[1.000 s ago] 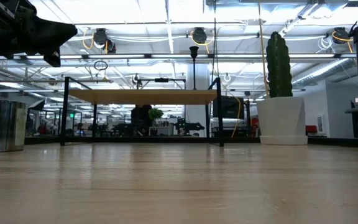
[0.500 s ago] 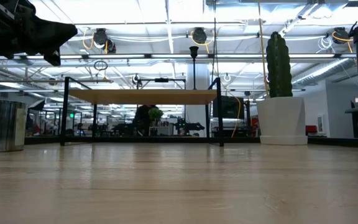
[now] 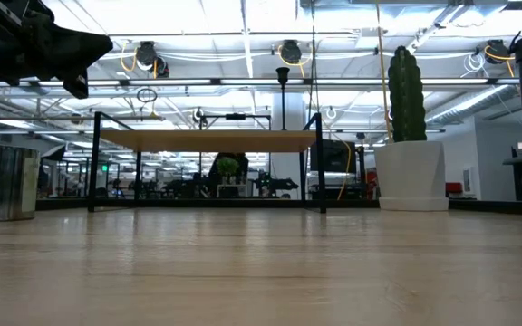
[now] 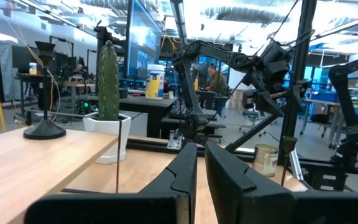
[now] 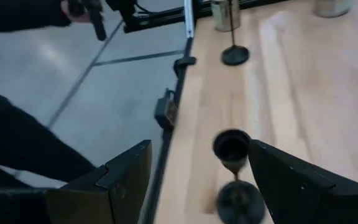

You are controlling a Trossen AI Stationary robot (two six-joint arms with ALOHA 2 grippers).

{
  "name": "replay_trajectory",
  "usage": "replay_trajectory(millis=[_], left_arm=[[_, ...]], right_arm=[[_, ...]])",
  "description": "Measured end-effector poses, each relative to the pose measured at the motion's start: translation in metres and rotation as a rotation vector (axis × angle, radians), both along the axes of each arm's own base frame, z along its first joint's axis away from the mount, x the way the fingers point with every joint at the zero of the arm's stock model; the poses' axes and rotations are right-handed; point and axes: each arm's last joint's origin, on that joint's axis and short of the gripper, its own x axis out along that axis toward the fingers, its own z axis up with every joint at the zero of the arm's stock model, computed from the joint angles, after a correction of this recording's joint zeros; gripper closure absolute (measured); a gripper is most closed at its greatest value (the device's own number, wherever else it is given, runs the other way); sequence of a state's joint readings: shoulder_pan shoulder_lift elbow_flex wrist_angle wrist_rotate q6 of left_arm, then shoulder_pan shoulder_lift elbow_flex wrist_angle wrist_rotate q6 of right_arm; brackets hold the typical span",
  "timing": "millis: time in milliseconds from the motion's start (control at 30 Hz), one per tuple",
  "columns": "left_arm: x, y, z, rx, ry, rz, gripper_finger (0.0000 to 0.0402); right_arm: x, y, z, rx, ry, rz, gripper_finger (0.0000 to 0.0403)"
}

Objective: Pick & Place candle stick holders
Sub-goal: Align the right black candle holder with the other black candle holder on the shelf

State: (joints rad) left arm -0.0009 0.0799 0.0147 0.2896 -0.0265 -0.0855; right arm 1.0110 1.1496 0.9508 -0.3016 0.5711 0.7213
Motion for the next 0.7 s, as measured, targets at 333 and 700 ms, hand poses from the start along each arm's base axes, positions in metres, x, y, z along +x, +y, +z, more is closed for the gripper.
replay_trajectory(millis=[333, 700], left_arm=[[0.000, 0.000, 0.000, 0.002, 0.000, 0.001, 0.0364], [0.000, 0.000, 0.000, 0.003, 0.001, 0.001, 0.0364]], right_arm=[[-0.010, 0.002, -0.008, -0.116, -0.025, -0.081, 0.0140], [0.000, 0.022, -0.039, -0.078, 0.086, -0.158, 0.0140]])
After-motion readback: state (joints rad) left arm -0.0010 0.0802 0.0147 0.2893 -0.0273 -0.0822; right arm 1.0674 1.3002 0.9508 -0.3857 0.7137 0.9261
